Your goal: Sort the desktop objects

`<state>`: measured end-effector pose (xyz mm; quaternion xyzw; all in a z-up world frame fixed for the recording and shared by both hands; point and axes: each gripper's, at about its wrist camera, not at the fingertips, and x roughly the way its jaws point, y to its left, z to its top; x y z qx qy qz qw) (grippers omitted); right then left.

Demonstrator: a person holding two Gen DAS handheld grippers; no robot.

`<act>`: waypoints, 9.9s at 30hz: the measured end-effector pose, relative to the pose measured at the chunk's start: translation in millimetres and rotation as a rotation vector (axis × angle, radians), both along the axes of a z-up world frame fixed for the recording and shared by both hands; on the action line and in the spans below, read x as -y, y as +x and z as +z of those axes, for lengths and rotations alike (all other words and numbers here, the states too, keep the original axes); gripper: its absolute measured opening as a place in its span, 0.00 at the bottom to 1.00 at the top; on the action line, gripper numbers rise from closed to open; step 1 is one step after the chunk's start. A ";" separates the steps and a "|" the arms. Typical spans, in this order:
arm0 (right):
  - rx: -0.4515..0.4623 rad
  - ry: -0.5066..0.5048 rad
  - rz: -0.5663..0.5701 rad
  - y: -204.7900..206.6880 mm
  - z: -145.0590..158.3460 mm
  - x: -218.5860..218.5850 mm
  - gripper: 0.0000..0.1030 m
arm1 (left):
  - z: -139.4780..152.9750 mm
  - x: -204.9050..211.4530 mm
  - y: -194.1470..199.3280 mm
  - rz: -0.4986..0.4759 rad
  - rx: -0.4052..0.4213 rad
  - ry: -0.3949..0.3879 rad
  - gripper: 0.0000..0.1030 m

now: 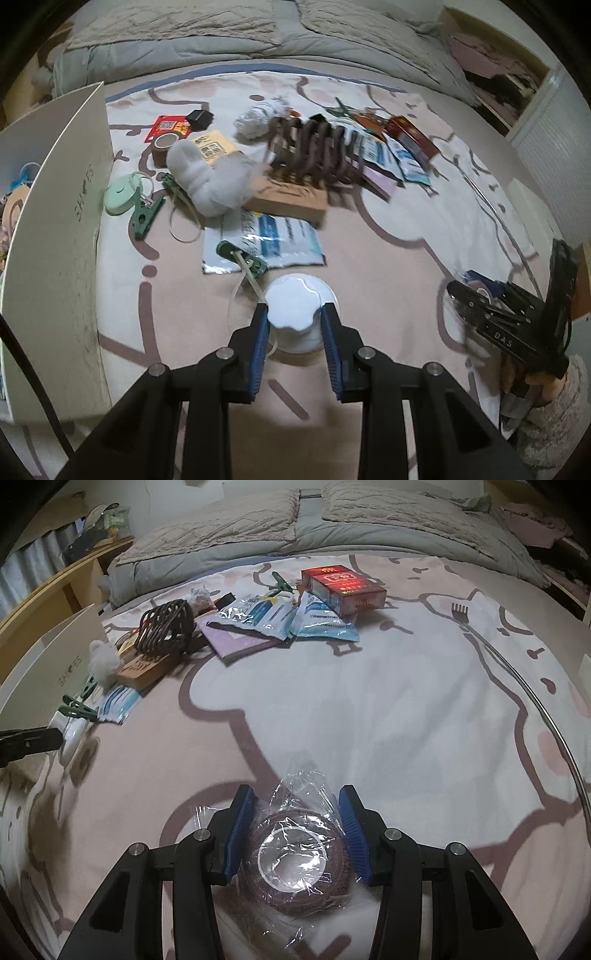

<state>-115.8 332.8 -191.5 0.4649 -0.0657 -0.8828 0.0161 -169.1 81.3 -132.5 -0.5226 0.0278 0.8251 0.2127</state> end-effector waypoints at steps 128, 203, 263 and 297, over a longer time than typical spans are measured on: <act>-0.095 -0.031 0.049 69.7 69.8 24.2 0.49 | 39.9 -18.9 47.9 -0.182 -0.085 0.089 0.30; -0.365 -0.101 0.521 -73.1 224.0 301.1 0.49 | 124.7 287.8 -32.3 0.552 -0.343 -0.003 0.30; -0.196 -0.040 0.613 -176.0 150.1 368.2 1.00 | 108.9 306.7 -77.7 0.773 -0.329 -0.035 1.00; -0.410 -0.007 0.484 -80.6 241.8 288.5 1.00 | 195.9 242.1 19.5 0.654 -0.544 -0.055 1.00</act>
